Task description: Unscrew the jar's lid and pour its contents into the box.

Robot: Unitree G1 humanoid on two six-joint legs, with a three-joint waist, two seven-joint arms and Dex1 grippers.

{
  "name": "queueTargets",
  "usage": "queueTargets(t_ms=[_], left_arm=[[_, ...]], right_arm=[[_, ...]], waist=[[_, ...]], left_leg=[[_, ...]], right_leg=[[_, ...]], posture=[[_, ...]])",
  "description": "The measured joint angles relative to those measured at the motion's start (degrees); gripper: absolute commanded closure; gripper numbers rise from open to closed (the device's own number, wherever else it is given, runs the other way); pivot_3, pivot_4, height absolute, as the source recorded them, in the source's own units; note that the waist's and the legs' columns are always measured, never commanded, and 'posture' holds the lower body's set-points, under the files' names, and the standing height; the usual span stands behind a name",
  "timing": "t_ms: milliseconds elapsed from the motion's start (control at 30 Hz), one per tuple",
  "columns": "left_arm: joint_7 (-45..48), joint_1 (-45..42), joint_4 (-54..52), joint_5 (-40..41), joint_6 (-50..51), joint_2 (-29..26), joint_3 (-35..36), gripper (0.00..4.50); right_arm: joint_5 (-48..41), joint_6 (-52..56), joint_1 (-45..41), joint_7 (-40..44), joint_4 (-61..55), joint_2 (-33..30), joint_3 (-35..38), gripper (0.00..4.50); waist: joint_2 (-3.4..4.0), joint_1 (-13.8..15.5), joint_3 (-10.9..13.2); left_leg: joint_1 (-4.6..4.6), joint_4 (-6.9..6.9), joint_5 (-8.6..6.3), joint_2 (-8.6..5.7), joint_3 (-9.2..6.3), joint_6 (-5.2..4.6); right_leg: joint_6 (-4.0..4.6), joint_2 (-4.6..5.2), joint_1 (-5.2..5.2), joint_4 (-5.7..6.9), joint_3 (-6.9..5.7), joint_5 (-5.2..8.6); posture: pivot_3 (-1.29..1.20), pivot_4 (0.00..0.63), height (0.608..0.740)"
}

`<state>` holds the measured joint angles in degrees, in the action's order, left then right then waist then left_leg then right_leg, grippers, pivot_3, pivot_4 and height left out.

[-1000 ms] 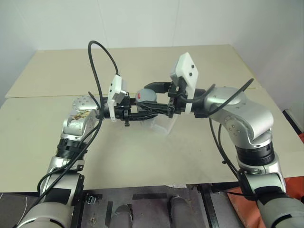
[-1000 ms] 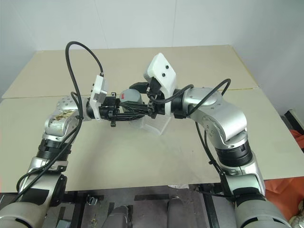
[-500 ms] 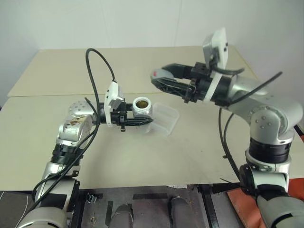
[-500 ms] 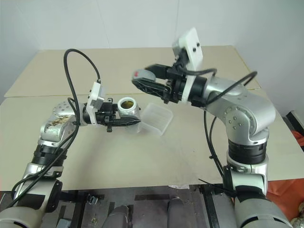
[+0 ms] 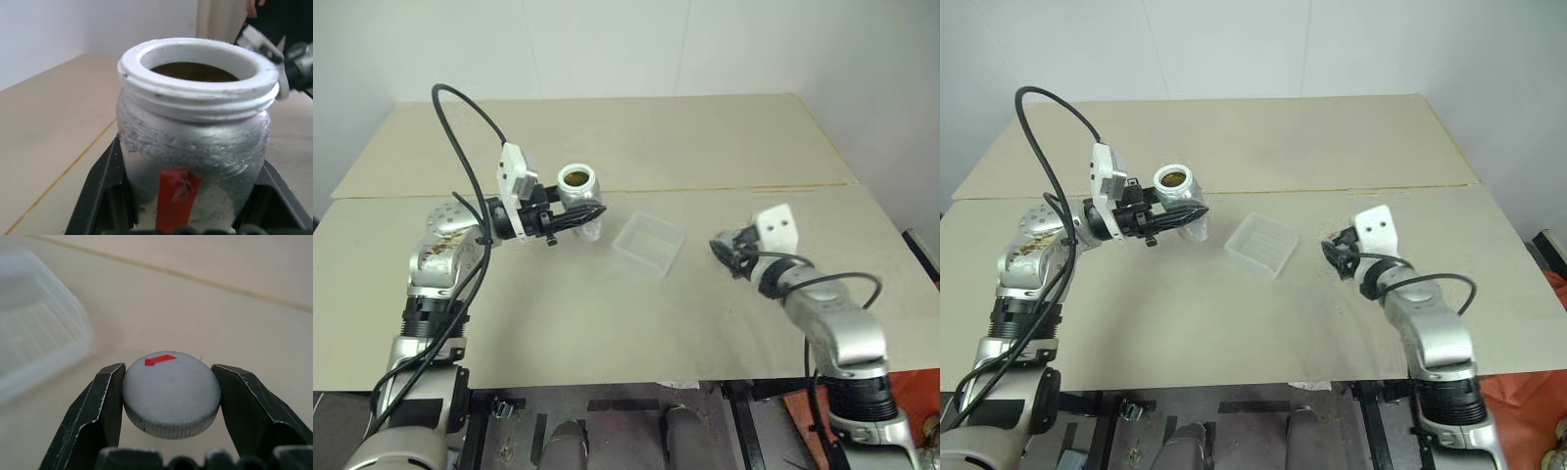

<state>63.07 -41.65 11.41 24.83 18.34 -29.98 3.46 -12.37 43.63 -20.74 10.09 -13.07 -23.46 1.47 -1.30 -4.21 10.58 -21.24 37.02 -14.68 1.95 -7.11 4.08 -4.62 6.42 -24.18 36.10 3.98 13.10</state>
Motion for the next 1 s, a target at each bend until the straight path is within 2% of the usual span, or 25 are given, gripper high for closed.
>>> queueTargets(t_ms=[67, 133, 200, 233, 267, 433, 500, 567, 667, 733, 767, 900, 1000], left_arm=[[-1.26, 0.00, 0.17, -0.29, -0.44, 0.97, -0.16, 2.57], [-2.71, -0.11, 0.55, -1.09, -1.00, 1.77, -0.37, 2.57], [-4.09, -0.92, 1.47, -2.35, -1.92, 2.68, -0.58, 2.57], [-4.56, -1.60, 2.23, -2.70, -2.45, 2.99, -0.71, 2.57], [-5.17, -2.61, 3.40, -3.39, -3.37, 3.30, -0.89, 2.57], [-8.16, -6.20, 8.72, -8.41, -9.90, 4.44, -2.40, 2.57], [-12.72, -7.91, 12.96, -14.87, -17.76, 5.62, -5.11, 2.57], [-19.42, -10.60, 20.65, -24.73, -30.26, 5.92, -10.11, 2.57], [-28.29, -14.06, 29.28, -35.04, -42.40, 6.48, -15.36, 2.57], [-38.76, -17.41, 35.08, -45.48, -50.09, 5.63, -20.83, 2.57], [-48.26, -20.77, 38.16, -54.98, -53.73, 4.08, -26.62, 2.57], [-77.39, -31.05, 45.57, -79.16, -56.47, 2.88, -42.11, 2.57], [-90.60, -35.46, 49.84, -89.37, -56.47, 3.84, -50.36, 2.57]], right_arm=[[0.83, 0.31, -0.02, -1.41, 1.51, 1.24, -0.02, 1.75], [1.54, 0.94, -0.01, -1.83, 2.32, 1.49, -0.19, 1.04], [2.23, 1.83, 0.15, -1.81, 2.38, 1.25, -0.33, 0.59], [2.37, 2.08, 0.36, -1.74, 2.29, 1.13, -0.41, 0.18], [2.65, 2.13, 0.95, -1.60, 1.87, 0.81, -0.46, 0.03], [-0.56, 5.84, 2.72, 3.56, -4.90, -3.73, 2.07, 0.03], [-6.75, 9.94, 1.99, 8.55, -10.58, -6.84, 6.85, 0.03], [-13.90, 14.98, -0.41, 13.93, -15.20, -10.82, 11.04, 0.03], [-20.89, 18.62, -2.03, 18.81, -17.63, -13.23, 13.58, 0.03], [-24.87, 20.29, -2.92, 20.91, -17.89, -13.33, 13.82, 0.03], [-26.70, 20.86, -3.92, 21.89, -17.90, -13.64, 13.81, 0.03], [-30.04, 20.96, -8.13, 23.96, -17.96, -16.55, 13.49, 0.03], [-31.60, 20.96, -9.15, 24.83, -17.85, -17.53, 12.54, 0.03]], waist=[[0.00, 0.18, 0.00], [0.00, 0.20, 0.00], [0.00, 0.24, 0.00], [0.00, 0.26, 0.00], [0.00, 0.34, 0.00], [0.01, 0.38, 0.01], [0.03, 0.74, 0.02], [0.02, 0.86, 0.02], [0.00, 1.01, 0.03], [-0.03, 1.09, 0.05], [-0.07, 1.22, 0.09], [-0.06, 2.08, 0.08], [-0.07, 2.60, 0.08]], left_leg=[[-0.02, 0.00, 0.00, 0.00, 0.00, 0.01], [-0.02, 0.00, 0.00, 0.00, 0.00, 0.01], [-0.02, 0.00, 0.00, -0.01, 0.00, 0.01], [-0.01, 0.00, 0.00, 0.00, 0.00, 0.01], [-0.01, 0.00, 0.00, -0.01, 0.00, 0.01], [-0.04, 0.00, 0.00, -0.02, 0.00, 0.01], [0.00, 0.02, 0.00, -0.03, -0.02, 0.01], [0.04, 0.01, 0.00, -0.03, -0.01, 0.00], [0.02, -0.01, -0.01, -0.03, -0.01, -0.02], [-0.04, 0.02, -0.01, -0.06, -0.01, -0.02], [-0.07, 0.04, -0.01, -0.07, -0.01, -0.02], [-0.13, 0.05, -0.01, -0.11, -0.01, -0.02], [-0.20, 0.03, -0.01, -0.11, 0.00, -0.01]], right_leg=[[0.00, 0.01, -0.01, -0.01, 0.00, 0.00], [0.00, 0.00, -0.01, -0.02, 0.00, 0.00], [0.00, 0.00, 0.01, -0.02, -0.01, 0.00], [0.00, 0.00, 0.01, -0.03, -0.01, 0.00], [0.00, 0.00, 0.02, -0.03, -0.01, 0.00], [-0.01, 0.01, 0.02, -0.06, -0.01, 0.00], [-0.01, 0.01, 0.09, -0.08, -0.02, -0.01], [-0.02, 0.01, 0.13, -0.11, -0.02, -0.01], [-0.02, 0.00, 0.14, -0.14, -0.03, -0.01], [-0.05, 0.01, 0.09, -0.15, -0.02, -0.03], [-0.08, 0.01, 0.07, -0.14, -0.02, -0.05], [-0.14, 0.05, 0.08, -0.21, -0.01, -0.07], [-0.15, 0.06, 0.02, -0.22, -0.02, -0.07]], posture=[[0.00, 0.150, 0.740], [0.00, 0.150, 0.740], [0.00, 0.150, 0.740], [0.00, 0.150, 0.740], [0.00, 0.150, 0.740], [0.00, 0.150, 0.740], [0.00, 0.150, 0.740], [0.00, 0.150, 0.740], [0.00, 0.150, 0.740], [0.00, 0.150, 0.740], [0.00, 0.150, 0.740], [0.00, 0.150, 0.740], [0.00, 0.150, 0.740]])
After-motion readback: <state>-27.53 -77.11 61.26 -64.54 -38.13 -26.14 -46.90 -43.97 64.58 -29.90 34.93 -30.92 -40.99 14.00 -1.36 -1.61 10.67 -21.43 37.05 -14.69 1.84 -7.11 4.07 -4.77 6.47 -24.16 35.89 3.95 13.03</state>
